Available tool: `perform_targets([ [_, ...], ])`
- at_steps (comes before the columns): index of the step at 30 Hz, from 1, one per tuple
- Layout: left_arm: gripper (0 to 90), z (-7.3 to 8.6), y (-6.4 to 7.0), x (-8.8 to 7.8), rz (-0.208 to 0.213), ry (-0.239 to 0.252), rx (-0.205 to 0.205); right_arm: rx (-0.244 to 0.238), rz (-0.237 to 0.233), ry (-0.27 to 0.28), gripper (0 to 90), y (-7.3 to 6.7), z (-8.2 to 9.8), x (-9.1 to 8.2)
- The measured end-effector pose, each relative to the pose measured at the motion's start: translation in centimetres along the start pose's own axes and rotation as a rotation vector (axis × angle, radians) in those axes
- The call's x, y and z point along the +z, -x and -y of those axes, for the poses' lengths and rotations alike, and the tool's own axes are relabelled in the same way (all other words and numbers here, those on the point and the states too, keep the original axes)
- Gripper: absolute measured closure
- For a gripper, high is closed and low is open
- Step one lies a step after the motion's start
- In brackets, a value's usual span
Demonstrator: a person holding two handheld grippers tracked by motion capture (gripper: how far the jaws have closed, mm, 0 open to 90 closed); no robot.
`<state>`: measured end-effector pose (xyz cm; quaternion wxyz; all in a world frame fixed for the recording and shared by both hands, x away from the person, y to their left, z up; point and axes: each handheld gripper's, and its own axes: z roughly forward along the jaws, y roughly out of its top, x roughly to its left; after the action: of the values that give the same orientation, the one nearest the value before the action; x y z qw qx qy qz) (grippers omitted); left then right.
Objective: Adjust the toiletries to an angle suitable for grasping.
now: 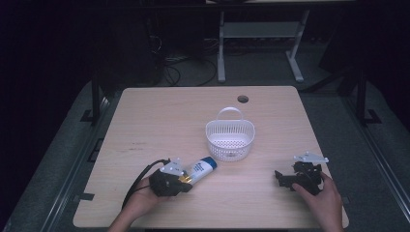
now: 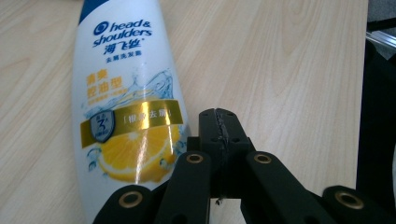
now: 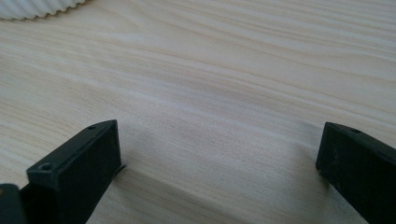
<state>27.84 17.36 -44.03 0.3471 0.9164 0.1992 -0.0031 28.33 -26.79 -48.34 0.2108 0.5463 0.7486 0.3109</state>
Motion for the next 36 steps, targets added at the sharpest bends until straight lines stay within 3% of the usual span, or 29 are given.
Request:
perform_targets([
  [10,90.0,0.0,-0.3,-0.6,0.0,0.013,-0.005,0.0,0.0,0.0,0.0,0.0,0.0,0.0],
  [16,81.2,0.1,-0.6,-1.4,-0.001,0.05,-0.03,0.0,0.0,0.0,0.0,0.0,0.0,0.0],
  [26,57.1,0.3,-1.4,-2.4,-0.049,0.067,-0.063,0.0,0.0,0.0,0.0,0.0,0.0,0.0],
  [31,35.6,0.2,-1.8,-2.1,-0.082,0.059,-0.081,0.0,0.0,0.0,0.0,0.0,0.0,0.0],
  [36,27.7,-0.3,-2.1,-2.0,-0.105,0.057,-0.094,0.0,0.0,0.0,0.0,0.0,0.0,0.0],
])
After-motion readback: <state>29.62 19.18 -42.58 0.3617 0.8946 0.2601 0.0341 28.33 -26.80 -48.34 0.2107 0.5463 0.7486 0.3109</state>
